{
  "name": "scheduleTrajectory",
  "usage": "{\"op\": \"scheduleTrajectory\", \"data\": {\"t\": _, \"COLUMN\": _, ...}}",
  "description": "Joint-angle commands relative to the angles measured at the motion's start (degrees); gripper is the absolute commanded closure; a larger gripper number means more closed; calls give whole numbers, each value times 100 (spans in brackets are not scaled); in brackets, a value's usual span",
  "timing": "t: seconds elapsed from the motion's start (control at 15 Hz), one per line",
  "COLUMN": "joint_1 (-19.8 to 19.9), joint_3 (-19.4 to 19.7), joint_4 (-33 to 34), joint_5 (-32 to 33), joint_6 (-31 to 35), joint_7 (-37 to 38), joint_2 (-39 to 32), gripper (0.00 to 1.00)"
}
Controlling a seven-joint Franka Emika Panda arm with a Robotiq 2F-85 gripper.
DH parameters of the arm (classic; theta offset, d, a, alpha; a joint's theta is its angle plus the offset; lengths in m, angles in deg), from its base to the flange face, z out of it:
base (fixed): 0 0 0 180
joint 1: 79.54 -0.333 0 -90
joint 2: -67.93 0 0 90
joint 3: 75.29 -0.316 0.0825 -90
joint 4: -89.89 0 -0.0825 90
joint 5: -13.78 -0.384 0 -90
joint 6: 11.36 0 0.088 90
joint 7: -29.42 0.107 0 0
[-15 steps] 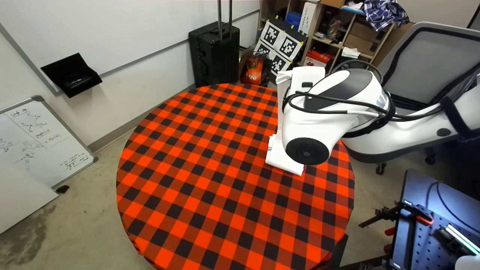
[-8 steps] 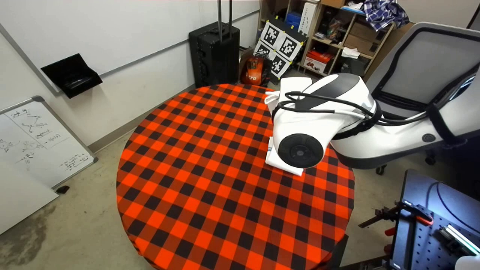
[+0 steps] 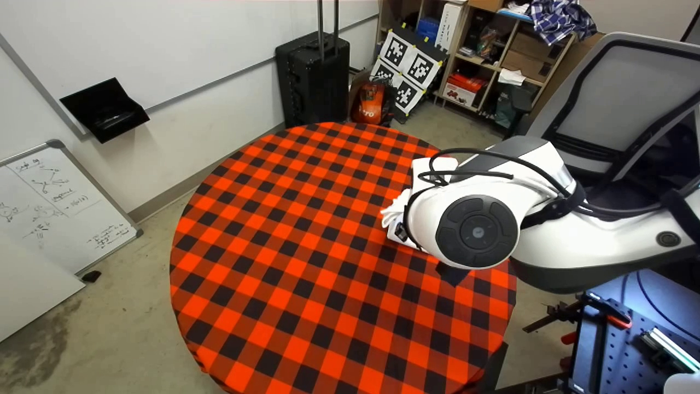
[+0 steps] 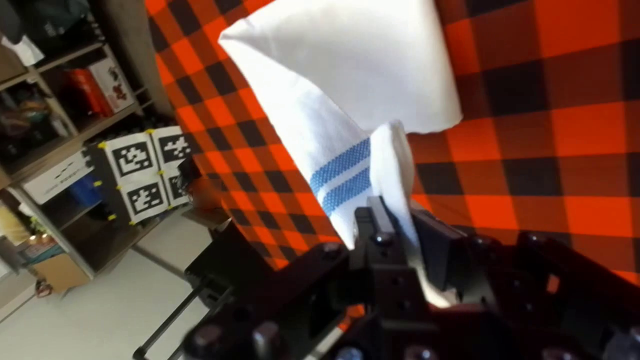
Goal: Fold the towel three times over
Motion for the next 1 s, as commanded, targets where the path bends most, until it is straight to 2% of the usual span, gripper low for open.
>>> {"op": "scheduleTrajectory", "data": {"t": 0.0, "joint_1": 91, "joint_3": 46, "joint_4": -607, "joint_5": -1172, "joint_6": 734, "joint_7": -641, "joint_2": 445, "gripper": 98}}
{"op": "scheduleTrajectory", "data": {"t": 0.33, "joint_1": -74, "joint_3": 106, "joint_4": -1173, "joint_5": -2720, "joint_6": 1274, "joint_7": -1507, "joint_2": 695, "gripper": 98}}
{"op": "scheduleTrajectory", "data": {"t": 0.53, "joint_1": -208, "joint_3": 201, "joint_4": -1387, "joint_5": -3443, "joint_6": 1310, "joint_7": -1901, "joint_2": 707, "gripper": 98}}
{"op": "scheduleTrajectory", "data": {"t": 0.93, "joint_1": -310, "joint_3": 647, "joint_4": -1245, "joint_5": -4184, "joint_6": 1173, "joint_7": -2327, "joint_2": 743, "gripper": 98}}
